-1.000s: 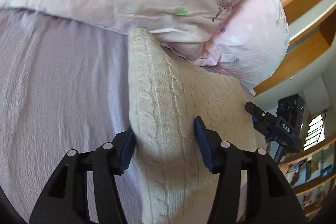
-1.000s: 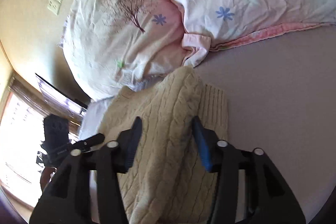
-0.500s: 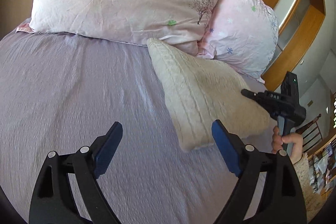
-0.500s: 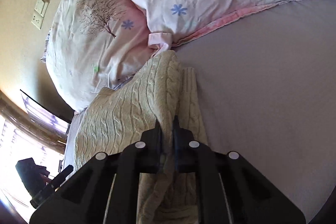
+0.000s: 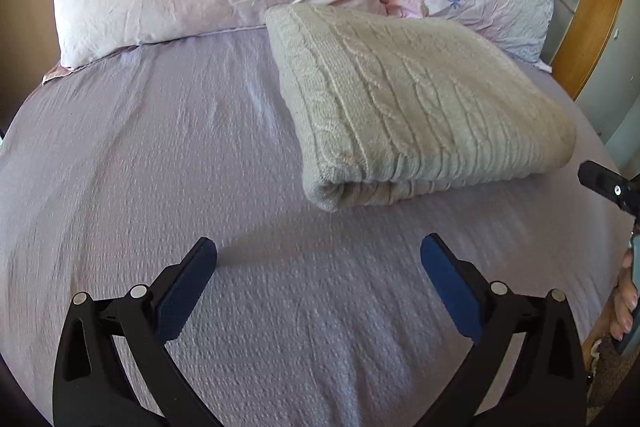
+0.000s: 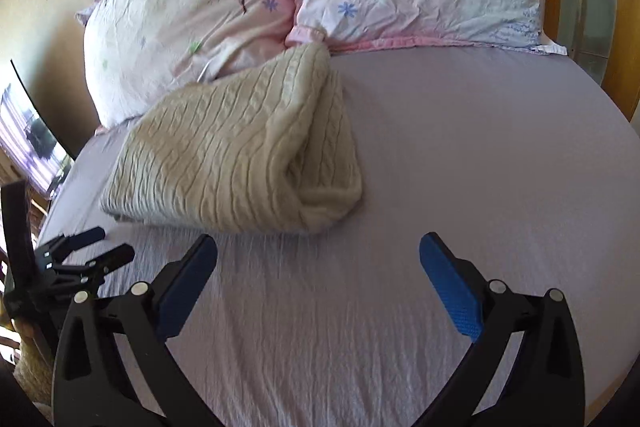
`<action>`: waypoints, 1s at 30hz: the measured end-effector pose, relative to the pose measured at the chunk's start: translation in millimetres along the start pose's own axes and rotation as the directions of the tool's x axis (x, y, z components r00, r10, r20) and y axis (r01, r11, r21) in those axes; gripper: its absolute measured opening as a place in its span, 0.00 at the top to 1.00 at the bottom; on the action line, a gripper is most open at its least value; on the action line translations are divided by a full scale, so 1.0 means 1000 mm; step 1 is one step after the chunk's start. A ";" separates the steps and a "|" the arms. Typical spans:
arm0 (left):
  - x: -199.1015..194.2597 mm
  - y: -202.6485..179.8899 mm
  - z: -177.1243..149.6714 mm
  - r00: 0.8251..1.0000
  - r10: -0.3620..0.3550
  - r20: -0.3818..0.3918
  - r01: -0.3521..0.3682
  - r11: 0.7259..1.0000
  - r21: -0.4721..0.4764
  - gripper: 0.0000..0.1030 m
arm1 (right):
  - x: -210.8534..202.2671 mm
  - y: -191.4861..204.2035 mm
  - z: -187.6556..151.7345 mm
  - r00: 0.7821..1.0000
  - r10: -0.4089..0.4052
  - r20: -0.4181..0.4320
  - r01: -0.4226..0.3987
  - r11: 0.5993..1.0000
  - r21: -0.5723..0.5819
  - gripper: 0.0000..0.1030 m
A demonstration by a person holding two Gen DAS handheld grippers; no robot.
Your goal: Fold small clothes
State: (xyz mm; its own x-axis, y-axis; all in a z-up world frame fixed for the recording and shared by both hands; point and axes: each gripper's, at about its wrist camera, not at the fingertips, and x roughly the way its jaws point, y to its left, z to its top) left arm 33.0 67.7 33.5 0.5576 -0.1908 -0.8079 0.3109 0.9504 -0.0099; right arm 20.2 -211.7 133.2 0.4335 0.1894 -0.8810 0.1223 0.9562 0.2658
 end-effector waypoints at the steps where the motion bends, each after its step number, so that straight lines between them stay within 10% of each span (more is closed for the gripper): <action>1: 0.001 -0.002 0.000 1.000 0.022 0.000 -0.022 1.000 0.012 0.01 | 0.005 0.005 -0.004 1.000 -0.014 -0.013 0.014 1.000 -0.020 0.02; 10: 0.003 -0.008 0.001 0.997 0.077 -0.002 -0.077 0.997 0.022 0.01 | 0.036 0.044 -0.020 0.983 -0.174 -0.059 0.165 0.976 -0.141 0.02; 30: 0.002 -0.007 0.000 0.997 0.075 0.008 -0.075 0.997 0.031 0.01 | 0.037 0.050 -0.023 0.986 -0.160 -0.050 0.151 0.977 -0.153 0.02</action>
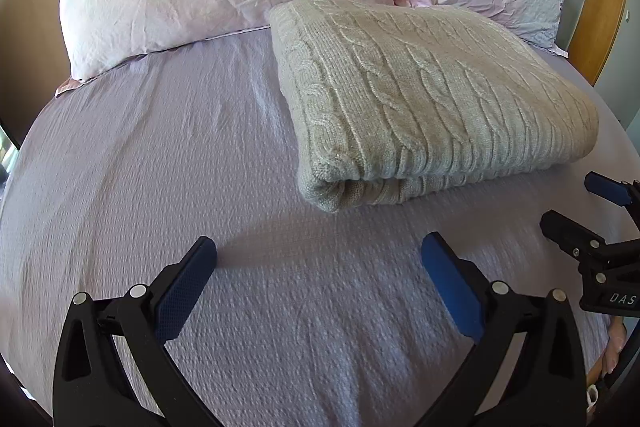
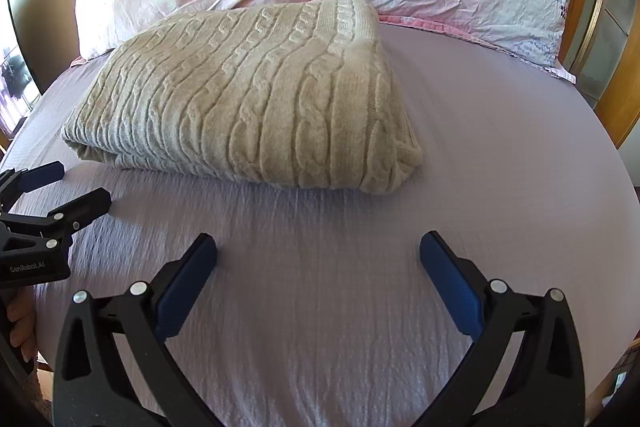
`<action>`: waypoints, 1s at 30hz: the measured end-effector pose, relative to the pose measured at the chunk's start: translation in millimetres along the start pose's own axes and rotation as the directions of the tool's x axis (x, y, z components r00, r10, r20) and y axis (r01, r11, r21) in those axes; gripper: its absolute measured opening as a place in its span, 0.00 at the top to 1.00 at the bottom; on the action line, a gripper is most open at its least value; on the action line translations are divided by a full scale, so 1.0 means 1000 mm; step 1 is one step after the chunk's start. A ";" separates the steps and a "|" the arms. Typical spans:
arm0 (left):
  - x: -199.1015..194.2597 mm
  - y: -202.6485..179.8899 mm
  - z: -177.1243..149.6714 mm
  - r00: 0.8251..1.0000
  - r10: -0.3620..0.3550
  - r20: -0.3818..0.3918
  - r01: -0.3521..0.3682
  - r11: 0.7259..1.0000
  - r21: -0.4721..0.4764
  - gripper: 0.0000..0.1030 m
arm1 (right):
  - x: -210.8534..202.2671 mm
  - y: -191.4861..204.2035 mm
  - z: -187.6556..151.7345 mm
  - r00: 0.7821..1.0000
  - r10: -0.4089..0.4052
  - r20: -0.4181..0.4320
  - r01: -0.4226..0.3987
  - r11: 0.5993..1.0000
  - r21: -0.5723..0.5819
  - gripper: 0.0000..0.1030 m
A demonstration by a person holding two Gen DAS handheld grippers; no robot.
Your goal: Fold small clothes
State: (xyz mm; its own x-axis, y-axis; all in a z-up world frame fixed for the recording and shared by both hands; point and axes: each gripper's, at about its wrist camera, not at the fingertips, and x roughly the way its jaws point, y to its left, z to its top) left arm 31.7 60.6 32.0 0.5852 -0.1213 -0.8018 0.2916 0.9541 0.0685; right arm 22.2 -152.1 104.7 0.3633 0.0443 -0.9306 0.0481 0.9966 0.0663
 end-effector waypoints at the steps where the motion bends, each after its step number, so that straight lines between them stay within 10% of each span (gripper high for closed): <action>1: 0.000 0.000 0.000 1.000 0.000 0.000 0.000 1.000 -0.001 0.01 | 0.000 0.000 0.000 1.000 0.000 0.000 0.000 1.000 0.000 0.02; 30: 0.001 -0.001 -0.001 1.000 0.003 0.006 -0.003 1.000 -0.004 0.01 | 0.000 0.000 0.000 1.000 -0.001 0.001 0.001 1.000 0.001 0.02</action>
